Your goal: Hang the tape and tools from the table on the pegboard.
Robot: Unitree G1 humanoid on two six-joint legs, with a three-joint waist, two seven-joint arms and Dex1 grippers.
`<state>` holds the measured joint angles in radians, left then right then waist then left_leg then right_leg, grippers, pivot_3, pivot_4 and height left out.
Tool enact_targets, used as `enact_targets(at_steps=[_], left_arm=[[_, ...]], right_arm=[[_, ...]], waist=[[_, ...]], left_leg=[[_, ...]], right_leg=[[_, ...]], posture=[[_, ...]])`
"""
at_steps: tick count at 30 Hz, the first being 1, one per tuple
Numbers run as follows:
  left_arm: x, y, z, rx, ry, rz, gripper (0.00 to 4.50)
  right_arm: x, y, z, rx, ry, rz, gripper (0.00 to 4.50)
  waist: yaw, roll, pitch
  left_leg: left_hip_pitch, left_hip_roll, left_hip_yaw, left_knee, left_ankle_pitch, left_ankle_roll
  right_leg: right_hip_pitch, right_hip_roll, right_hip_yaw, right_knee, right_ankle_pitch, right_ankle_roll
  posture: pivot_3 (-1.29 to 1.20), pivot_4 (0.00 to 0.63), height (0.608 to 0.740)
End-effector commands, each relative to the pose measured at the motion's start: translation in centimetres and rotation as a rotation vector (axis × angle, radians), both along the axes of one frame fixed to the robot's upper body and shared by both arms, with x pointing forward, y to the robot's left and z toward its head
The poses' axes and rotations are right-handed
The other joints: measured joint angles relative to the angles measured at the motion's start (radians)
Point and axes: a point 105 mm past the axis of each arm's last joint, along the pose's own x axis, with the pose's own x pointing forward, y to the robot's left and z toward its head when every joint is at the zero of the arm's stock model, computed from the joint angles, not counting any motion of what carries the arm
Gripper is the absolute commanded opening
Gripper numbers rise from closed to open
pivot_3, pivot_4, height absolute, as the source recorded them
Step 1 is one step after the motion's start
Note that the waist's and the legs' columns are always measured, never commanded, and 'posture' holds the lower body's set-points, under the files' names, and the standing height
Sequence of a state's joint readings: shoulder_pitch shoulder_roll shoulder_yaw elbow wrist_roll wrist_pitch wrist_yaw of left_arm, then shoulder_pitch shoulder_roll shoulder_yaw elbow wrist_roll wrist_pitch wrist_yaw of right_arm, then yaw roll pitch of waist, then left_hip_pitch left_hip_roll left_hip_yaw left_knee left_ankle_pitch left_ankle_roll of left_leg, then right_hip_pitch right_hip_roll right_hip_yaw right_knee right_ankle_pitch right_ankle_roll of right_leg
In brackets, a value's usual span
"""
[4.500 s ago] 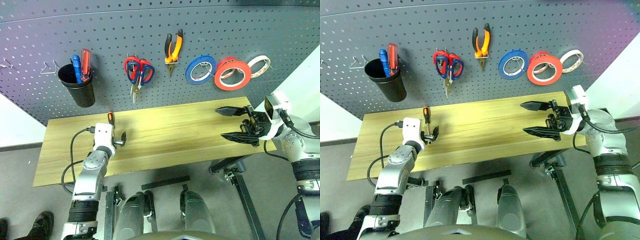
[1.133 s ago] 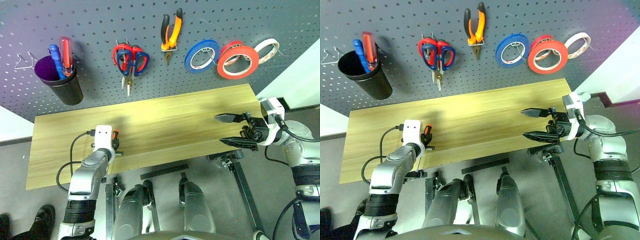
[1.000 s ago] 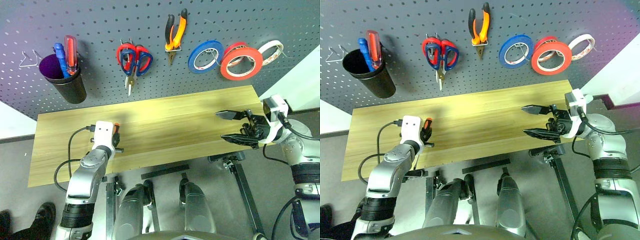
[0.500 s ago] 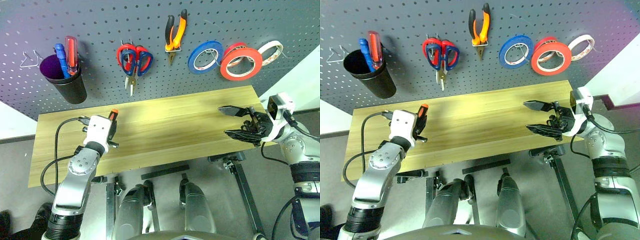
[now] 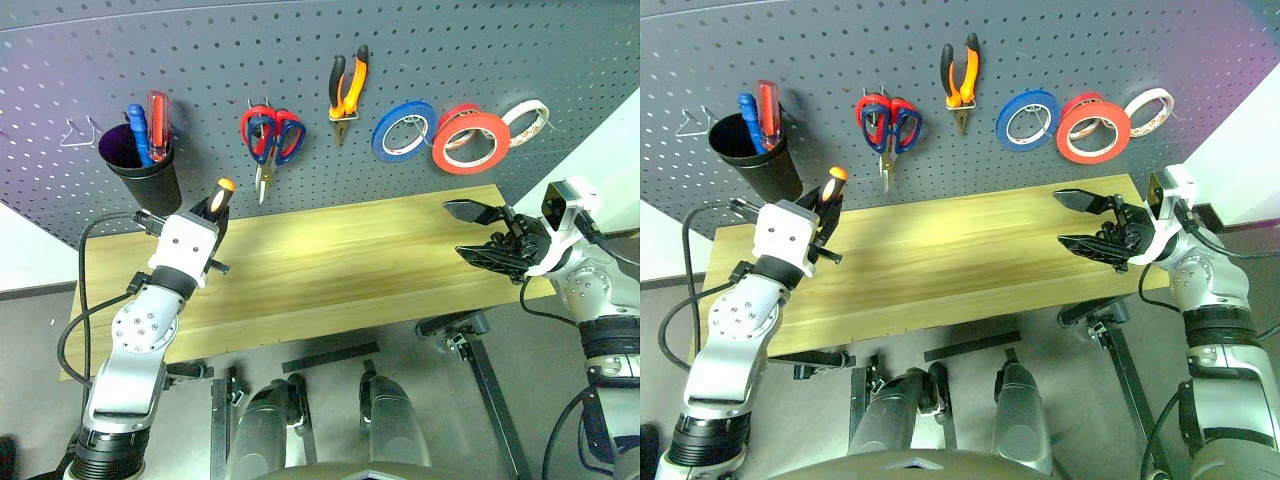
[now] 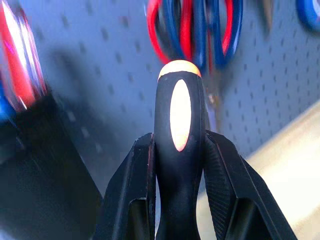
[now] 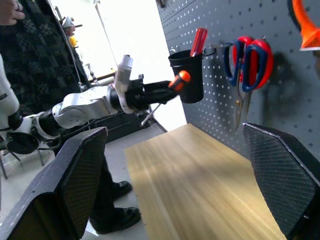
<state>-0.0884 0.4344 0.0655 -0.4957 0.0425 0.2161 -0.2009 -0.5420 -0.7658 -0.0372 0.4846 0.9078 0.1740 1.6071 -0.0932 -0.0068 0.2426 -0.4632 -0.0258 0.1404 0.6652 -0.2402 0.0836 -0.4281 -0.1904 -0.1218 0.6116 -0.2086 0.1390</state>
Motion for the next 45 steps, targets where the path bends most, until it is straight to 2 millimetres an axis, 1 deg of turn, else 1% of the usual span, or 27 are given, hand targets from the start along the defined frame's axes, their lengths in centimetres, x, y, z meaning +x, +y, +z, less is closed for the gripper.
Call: enact_targets(at_steps=[1,5,9,12,16,18,23,26,32,38,45], left_arm=[[-0.6,0.0,3.9,0.010,-0.154,0.002,0.97],[0.0,0.3,6.3,-0.008,-0.216,0.011,0.97],[0.7,0.0,9.3,-0.006,-0.286,-0.026,0.97],[1.2,-0.6,11.2,-0.008,-0.328,-0.050,0.97],[1.5,-1.1,13.2,0.008,-0.387,-0.074,0.97],[2.1,-0.6,14.1,-0.018,-0.403,-0.070,0.97],[3.6,0.1,14.9,-0.005,-0.435,-0.055,0.97],[3.7,0.6,15.3,0.033,-0.455,-0.059,0.97],[3.7,2.5,16.2,0.049,-0.491,-0.007,0.97],[3.8,3.3,16.3,0.062,-0.504,0.022,0.97],[4.5,5.3,15.9,0.074,-0.491,0.071,0.97]], right_arm=[[0.3,-0.1,1.0,0.006,-0.046,-0.002,4.50],[0.6,0.0,1.1,0.009,-0.053,-0.006,4.50],[0.9,0.0,1.1,0.001,-0.061,-0.010,4.50],[1.0,0.1,1.2,-0.005,-0.068,-0.009,4.50],[1.0,0.1,1.2,-0.012,-0.071,-0.012,4.50],[1.1,0.0,1.2,-0.015,-0.071,-0.017,4.50],[1.1,-0.1,1.2,-0.019,-0.070,-0.023,4.50],[0.9,-0.1,1.5,0.000,-0.071,-0.012,4.50],[0.0,0.1,1.8,0.030,-0.070,0.026,4.50],[-0.8,0.6,1.6,0.050,-0.017,0.083,4.50],[-0.9,0.7,1.4,0.035,-0.017,0.084,4.50]], waist=[[-0.001,0.000,-0.007],[0.000,0.000,-0.024],[0.000,0.000,-0.035],[-0.001,0.000,-0.043],[-0.003,0.000,-0.052],[-0.003,0.000,-0.054],[-0.004,0.000,-0.054],[-0.005,0.000,-0.054],[-0.004,0.000,-0.054],[-0.003,0.000,-0.054],[-0.004,0.000,-0.054]], left_leg=[[0.000,0.000,0.000,0.000,0.000,0.000],[0.000,0.000,0.000,0.001,0.000,0.000],[0.001,0.001,0.000,0.003,0.000,0.000],[0.001,0.001,0.000,0.004,0.000,0.000],[0.002,0.001,0.000,0.004,0.001,0.000],[0.002,0.002,0.000,0.004,0.001,0.000],[0.002,0.002,0.000,0.009,0.001,0.000],[0.002,0.004,0.000,0.011,0.001,0.001],[0.002,0.005,0.000,0.014,0.000,0.000],[0.001,0.005,0.000,0.015,0.000,0.000],[0.001,0.005,0.000,0.015,0.000,0.000]], right_leg=[[0.000,0.000,0.000,0.000,0.000,0.000],[0.001,0.001,0.000,0.000,0.001,0.000],[0.002,0.002,0.000,0.001,0.001,0.001],[0.004,0.003,0.000,0.001,0.001,0.001],[0.004,0.004,0.000,0.001,0.002,0.001],[0.004,0.004,0.000,0.001,0.002,0.001],[0.005,0.005,0.000,0.003,0.002,0.001],[0.005,0.005,0.000,0.004,0.002,0.001],[0.005,0.005,0.001,0.005,0.004,0.000],[0.005,0.005,0.001,0.005,0.005,0.000],[0.004,0.005,0.002,0.006,0.005,0.000]], posture=[[-0.19,0.105,0.740],[-0.19,0.093,0.740],[-0.19,0.082,0.740],[-0.20,0.080,0.740],[-0.20,0.079,0.740],[-0.20,0.082,0.740],[-0.21,0.091,0.740],[-0.21,0.099,0.740],[-0.21,0.106,0.740],[-0.21,0.112,0.740],[-0.21,0.125,0.740]])
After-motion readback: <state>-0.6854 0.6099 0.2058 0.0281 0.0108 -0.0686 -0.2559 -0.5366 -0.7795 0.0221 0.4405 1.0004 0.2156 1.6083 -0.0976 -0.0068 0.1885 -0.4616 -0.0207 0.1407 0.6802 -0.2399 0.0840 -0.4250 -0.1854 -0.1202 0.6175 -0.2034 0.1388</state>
